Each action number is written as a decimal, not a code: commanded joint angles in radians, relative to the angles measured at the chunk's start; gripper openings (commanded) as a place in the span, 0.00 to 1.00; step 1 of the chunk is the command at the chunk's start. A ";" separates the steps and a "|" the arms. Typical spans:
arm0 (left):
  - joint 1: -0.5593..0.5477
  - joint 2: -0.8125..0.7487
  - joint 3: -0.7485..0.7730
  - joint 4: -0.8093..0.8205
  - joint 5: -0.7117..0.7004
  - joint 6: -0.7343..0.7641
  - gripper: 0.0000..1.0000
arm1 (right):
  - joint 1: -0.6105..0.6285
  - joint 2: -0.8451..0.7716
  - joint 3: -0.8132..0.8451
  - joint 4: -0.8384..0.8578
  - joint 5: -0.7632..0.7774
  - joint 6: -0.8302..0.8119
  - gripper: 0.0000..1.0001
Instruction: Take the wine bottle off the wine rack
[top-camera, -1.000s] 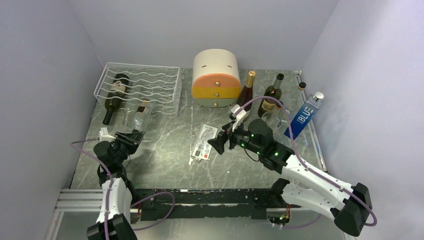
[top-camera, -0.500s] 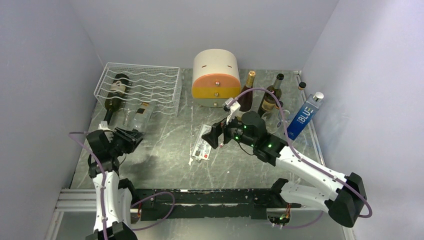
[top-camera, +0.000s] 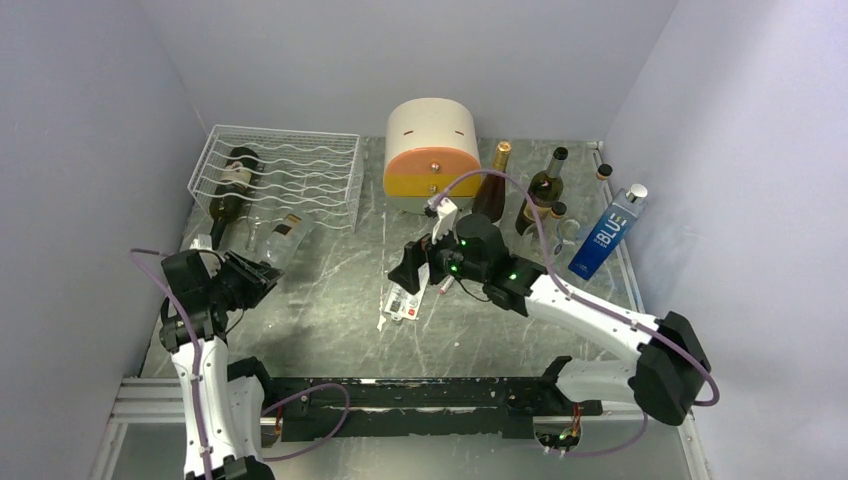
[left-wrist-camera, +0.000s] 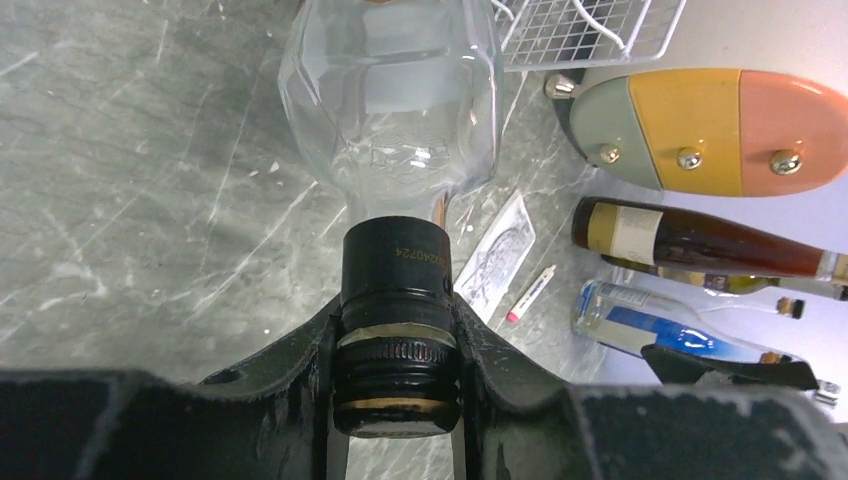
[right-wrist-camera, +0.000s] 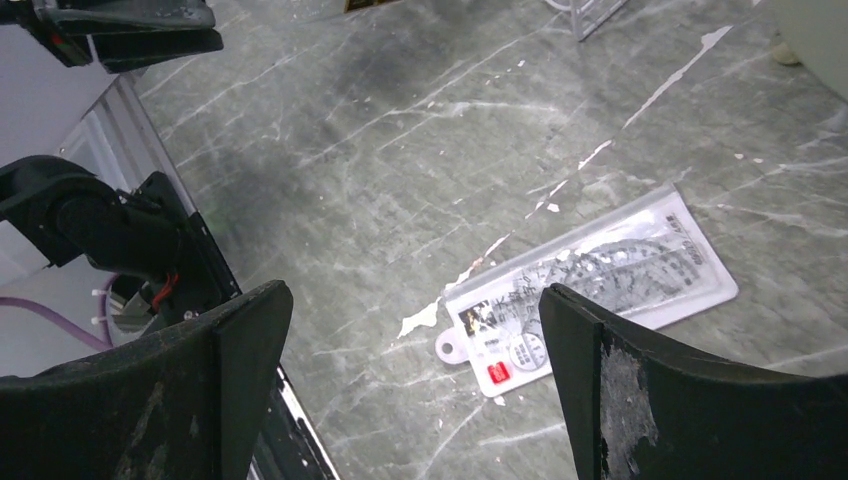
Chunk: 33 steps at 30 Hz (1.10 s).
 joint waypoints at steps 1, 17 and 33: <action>-0.007 0.007 0.102 -0.110 -0.062 0.132 0.07 | 0.037 0.079 0.062 0.076 -0.016 0.031 1.00; -0.196 0.055 0.269 -0.184 -0.012 0.440 0.07 | 0.259 0.403 0.380 0.048 -0.060 -0.335 1.00; -0.299 0.039 0.243 -0.145 0.073 0.463 0.07 | 0.280 0.563 0.468 0.235 -0.179 -0.897 1.00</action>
